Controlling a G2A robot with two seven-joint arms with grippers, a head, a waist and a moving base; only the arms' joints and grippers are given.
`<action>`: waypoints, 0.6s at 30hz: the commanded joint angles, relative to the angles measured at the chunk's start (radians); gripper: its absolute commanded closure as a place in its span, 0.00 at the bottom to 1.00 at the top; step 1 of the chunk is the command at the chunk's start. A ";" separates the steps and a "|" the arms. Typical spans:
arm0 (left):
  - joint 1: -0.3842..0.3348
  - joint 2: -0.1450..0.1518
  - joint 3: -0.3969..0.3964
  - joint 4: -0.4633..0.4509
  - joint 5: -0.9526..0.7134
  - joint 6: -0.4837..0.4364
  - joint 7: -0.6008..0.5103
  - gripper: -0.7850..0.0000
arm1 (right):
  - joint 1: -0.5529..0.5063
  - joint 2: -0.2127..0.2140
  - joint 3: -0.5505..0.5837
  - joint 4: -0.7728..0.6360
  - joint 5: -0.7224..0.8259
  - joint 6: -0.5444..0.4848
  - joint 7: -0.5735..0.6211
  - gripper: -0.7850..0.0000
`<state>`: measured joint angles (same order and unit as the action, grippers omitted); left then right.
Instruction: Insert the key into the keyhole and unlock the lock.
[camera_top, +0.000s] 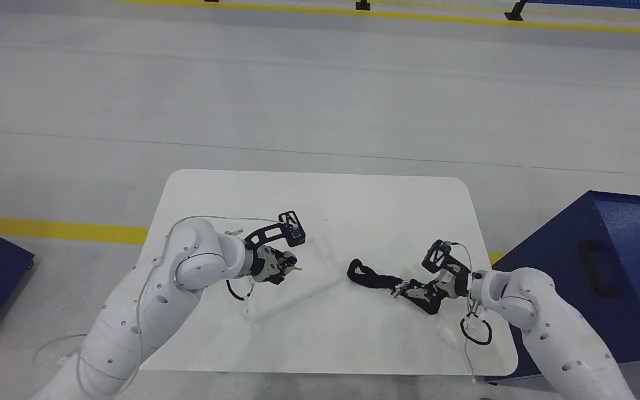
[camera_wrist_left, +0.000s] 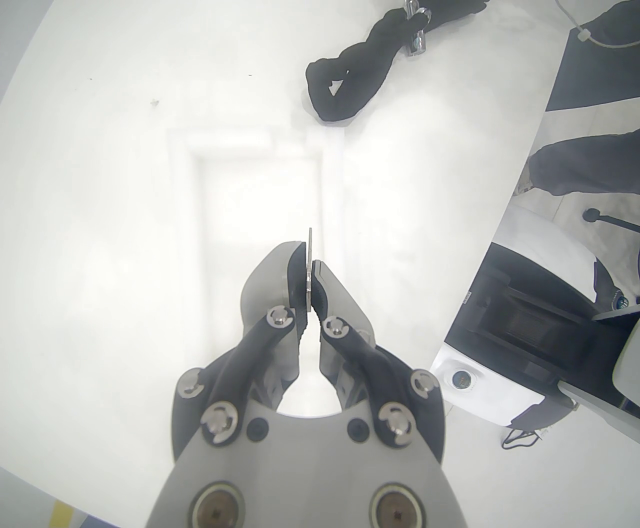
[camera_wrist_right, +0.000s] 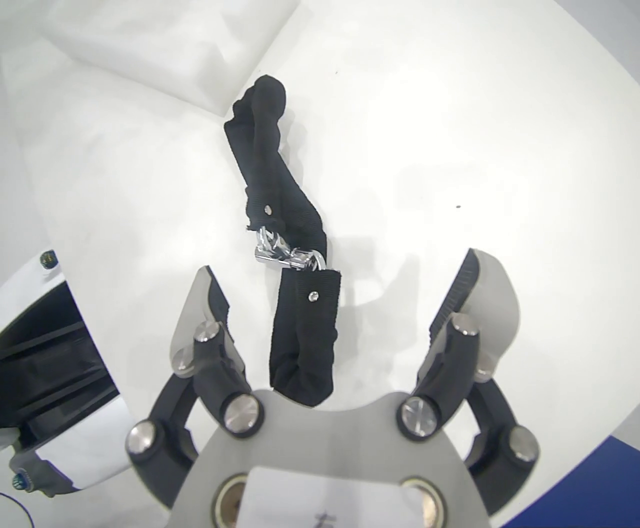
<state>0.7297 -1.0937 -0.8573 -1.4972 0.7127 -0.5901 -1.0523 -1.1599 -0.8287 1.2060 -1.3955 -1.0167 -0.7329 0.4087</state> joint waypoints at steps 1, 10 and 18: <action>0.000 0.000 0.000 0.000 0.000 0.000 0.000 1.00 | -0.008 -0.004 -0.015 -0.019 -0.038 0.029 -0.014 0.00; 0.000 0.000 0.000 0.000 0.000 0.000 0.000 1.00 | 0.025 -0.029 -0.098 -0.010 -0.114 0.085 -0.017 0.26; 0.000 0.000 0.000 0.000 0.000 0.000 0.000 1.00 | 0.064 -0.049 -0.150 0.028 -0.127 0.086 0.036 0.59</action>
<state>0.7297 -1.0937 -0.8573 -1.4972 0.7127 -0.5901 -1.0523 -1.0990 -0.8760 1.0590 -1.3722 -1.1435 -0.6475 0.4392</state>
